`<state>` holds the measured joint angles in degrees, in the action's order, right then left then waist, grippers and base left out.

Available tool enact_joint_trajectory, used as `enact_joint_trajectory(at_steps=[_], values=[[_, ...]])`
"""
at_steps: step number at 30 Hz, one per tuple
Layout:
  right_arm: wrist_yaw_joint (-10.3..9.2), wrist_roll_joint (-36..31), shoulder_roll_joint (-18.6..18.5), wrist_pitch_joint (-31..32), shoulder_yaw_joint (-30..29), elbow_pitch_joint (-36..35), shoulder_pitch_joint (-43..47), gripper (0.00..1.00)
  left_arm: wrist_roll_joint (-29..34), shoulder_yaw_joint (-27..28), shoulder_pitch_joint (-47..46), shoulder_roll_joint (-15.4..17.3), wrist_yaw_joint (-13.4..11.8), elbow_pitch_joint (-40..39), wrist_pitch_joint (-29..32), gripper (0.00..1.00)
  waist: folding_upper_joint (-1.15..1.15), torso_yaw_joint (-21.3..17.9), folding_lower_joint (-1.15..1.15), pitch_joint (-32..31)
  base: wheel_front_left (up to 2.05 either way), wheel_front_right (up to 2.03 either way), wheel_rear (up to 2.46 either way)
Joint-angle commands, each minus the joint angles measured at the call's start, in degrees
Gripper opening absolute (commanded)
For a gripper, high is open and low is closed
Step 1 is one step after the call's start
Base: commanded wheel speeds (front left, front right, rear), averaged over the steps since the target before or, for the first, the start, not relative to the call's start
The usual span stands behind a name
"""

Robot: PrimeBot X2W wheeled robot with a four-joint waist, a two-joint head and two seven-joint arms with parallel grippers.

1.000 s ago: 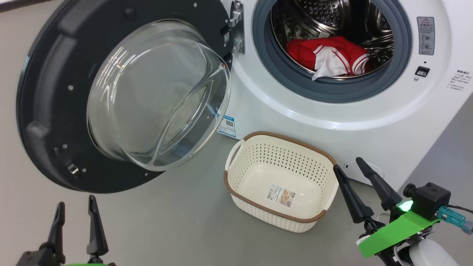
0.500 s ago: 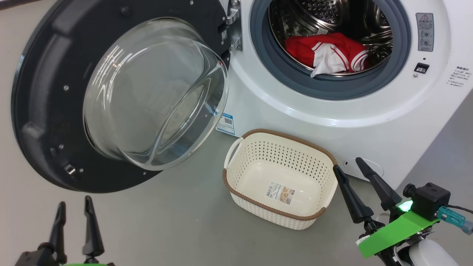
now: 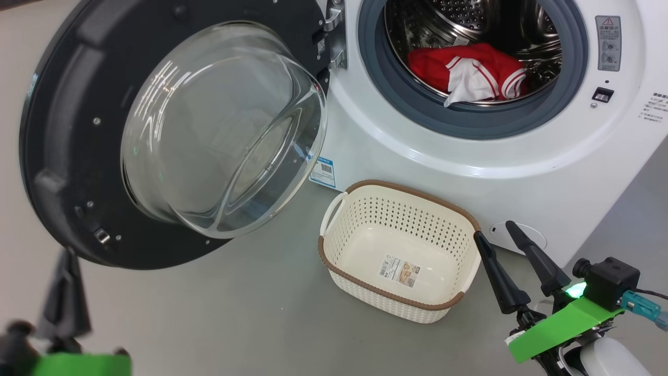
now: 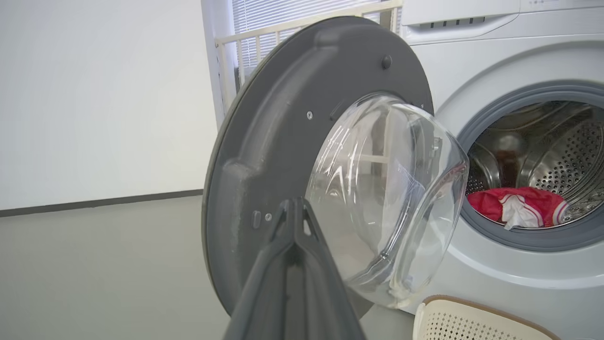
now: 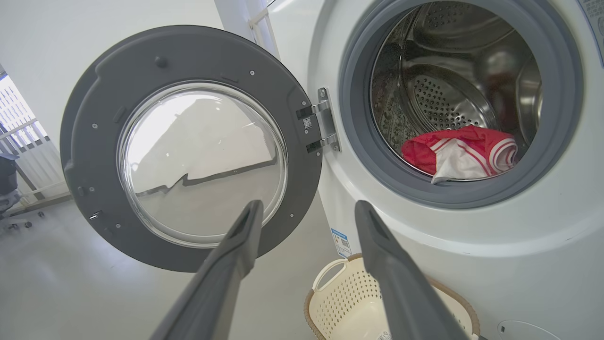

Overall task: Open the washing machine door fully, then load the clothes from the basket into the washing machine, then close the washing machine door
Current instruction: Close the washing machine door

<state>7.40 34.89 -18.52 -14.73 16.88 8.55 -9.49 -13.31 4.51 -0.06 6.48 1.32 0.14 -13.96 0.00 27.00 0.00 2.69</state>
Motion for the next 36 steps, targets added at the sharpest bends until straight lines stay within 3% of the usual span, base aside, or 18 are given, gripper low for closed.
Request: enact_joint_trajectory(at_steps=[1, 9, 18, 23, 27, 36], values=[[0.09, -0.01, -0.60, -0.27, 0.79, -1.41, -0.37, 1.00, -0.06, 2.50, -3.48, 2.01, 0.38, -2.75, 0.46, 0.00, 0.00, 0.06, 0.00, 0.05, 0.00, 0.00, 0.00], [0.09, 0.08, -0.54, -0.27, 0.77, -1.25, -0.50, 1.00, -6.62, 7.18, -10.59, 8.62, 2.91, -10.32, 7.88, 0.00, 0.00, 0.29, 0.00, 0.33, 0.00, 0.00, 0.00], [0.09, 0.33, -0.73, -0.27, 1.27, -1.35, -1.19, 1.00, -21.69, 14.41, -24.16, 15.13, 3.99, -4.18, 18.32, 0.00, 0.00, -0.63, 0.00, 1.66, 0.00, 0.00, 0.00], [0.09, 0.49, -1.02, -0.27, 1.36, -1.41, -1.53, 1.00, -31.01, 17.77, -30.66, 16.59, 2.63, 2.55, 25.80, 0.00, 0.00, -1.61, 0.00, 2.82, 0.00, 0.00, 0.00], [0.09, 0.64, -1.22, -0.27, 1.98, -1.44, -2.22, 1.00, -34.45, 19.39, -34.13, 18.34, 1.51, 7.97, 29.33, 0.00, 0.00, -2.78, 0.00, 3.71, 0.00, 0.00, 0.00], [0.09, 0.87, -2.05, -0.27, 2.37, -1.47, -3.23, 1.00, -44.39, 25.90, -42.45, 20.56, -4.68, 20.75, 36.97, 0.00, 0.00, -5.41, 0.00, 4.82, 0.00, 0.00, 0.00]])
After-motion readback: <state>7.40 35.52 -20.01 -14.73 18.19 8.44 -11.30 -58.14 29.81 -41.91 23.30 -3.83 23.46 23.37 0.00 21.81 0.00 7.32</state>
